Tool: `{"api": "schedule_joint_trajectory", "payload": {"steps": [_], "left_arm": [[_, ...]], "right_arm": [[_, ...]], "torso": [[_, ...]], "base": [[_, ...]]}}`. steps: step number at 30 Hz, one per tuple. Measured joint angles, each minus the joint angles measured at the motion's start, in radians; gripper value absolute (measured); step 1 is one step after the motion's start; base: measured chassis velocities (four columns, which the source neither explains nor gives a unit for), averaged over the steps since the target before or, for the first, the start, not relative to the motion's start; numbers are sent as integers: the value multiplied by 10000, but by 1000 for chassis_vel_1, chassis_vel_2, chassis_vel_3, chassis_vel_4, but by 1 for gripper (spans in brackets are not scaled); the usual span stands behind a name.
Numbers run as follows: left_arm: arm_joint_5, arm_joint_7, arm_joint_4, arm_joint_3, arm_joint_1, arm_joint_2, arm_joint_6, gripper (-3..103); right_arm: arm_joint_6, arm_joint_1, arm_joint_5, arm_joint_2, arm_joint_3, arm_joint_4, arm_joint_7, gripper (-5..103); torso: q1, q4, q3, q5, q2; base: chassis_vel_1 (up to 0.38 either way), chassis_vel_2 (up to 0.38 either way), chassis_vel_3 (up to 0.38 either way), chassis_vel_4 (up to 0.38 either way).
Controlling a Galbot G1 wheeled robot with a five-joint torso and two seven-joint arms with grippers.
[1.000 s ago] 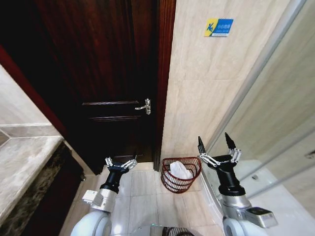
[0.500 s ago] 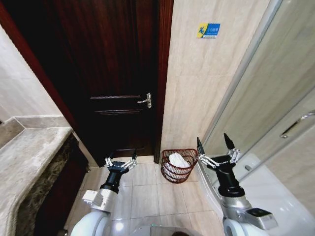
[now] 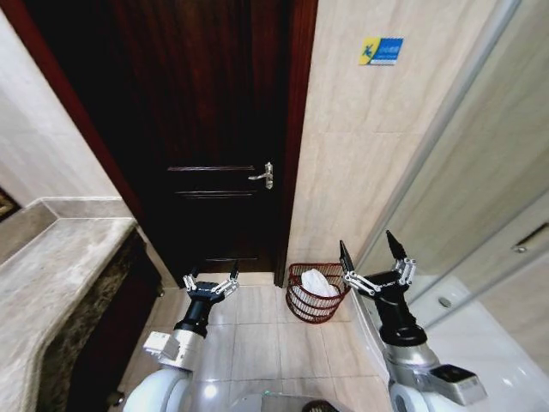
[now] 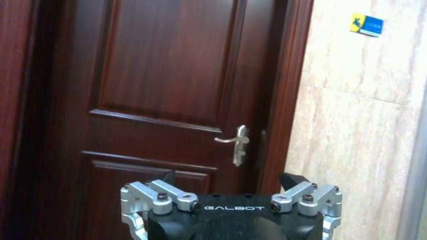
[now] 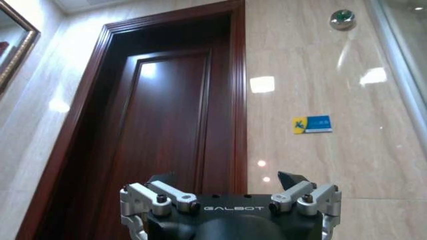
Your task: Discard the used towel into the hamper.
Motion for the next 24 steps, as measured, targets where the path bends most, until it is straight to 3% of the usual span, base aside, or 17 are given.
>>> {"api": "schedule_joint_trajectory", "payload": {"steps": [15, 24], "left_arm": [[0, 0, 0, 0, -1, 0, 0, 100], [0, 0, 0, 0, -1, 0, 0, 100]], "right_arm": [[135, -3, 80, 0, -4, -8, 31, 100], [206, 16, 108, 0, 7, -83, 34, 100]], "torso": [[3, -4, 1, 0, -1], [-1, -3, -1, 0, 2]], "base": [[7, -5, -2, 14], [139, -132, -141, 138]]}}
